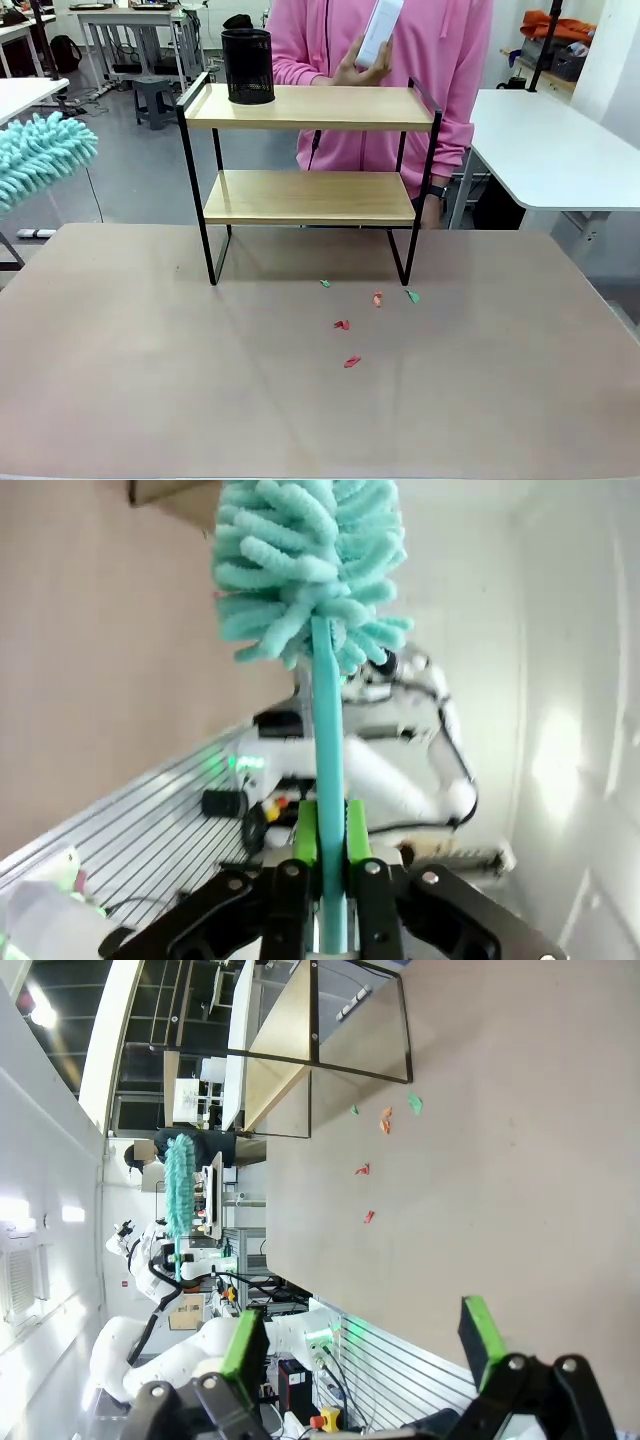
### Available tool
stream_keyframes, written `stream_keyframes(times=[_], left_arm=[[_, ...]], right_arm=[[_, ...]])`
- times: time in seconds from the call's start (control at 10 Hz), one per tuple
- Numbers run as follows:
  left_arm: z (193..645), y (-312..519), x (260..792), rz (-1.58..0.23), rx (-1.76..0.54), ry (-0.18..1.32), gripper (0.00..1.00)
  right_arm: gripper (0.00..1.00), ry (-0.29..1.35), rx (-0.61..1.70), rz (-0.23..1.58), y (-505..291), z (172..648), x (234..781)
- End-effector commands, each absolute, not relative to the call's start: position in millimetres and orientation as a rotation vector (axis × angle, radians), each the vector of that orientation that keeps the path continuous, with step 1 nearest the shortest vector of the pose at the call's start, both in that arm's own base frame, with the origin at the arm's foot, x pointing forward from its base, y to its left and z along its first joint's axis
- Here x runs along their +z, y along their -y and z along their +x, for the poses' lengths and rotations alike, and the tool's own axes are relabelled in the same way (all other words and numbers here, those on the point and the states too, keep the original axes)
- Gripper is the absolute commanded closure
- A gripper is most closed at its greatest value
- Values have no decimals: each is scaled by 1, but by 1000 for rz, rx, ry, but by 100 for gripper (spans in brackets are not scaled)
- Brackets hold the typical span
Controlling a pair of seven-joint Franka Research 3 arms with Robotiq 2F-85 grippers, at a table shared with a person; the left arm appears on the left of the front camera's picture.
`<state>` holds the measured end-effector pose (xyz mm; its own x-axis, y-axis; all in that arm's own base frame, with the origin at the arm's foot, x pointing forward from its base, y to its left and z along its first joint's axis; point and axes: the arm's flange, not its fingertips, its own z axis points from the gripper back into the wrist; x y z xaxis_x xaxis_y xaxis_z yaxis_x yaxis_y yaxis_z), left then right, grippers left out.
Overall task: Clean the shelf.
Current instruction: Clean the remaining tier of the Shelf with the Duster once objects are removed, then hand the Duster back to the human.
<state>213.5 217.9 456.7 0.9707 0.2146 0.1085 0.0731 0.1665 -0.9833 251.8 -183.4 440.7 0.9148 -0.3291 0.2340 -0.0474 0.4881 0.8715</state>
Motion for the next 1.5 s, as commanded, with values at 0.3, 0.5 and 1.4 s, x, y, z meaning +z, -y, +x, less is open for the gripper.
stream_keyframes(times=[0.3,0.5,1.4], left_arm=[[234,-216,446,-1427,181,240,100],[234,-216,446,-1427,181,240,100],[236,-214,444,-1426,208,232,87]], right_arm=[[0,432,-159,1075,182,255,442],[0,432,-159,1075,182,255,442],[0,399,-177,1054,183,252,441]])
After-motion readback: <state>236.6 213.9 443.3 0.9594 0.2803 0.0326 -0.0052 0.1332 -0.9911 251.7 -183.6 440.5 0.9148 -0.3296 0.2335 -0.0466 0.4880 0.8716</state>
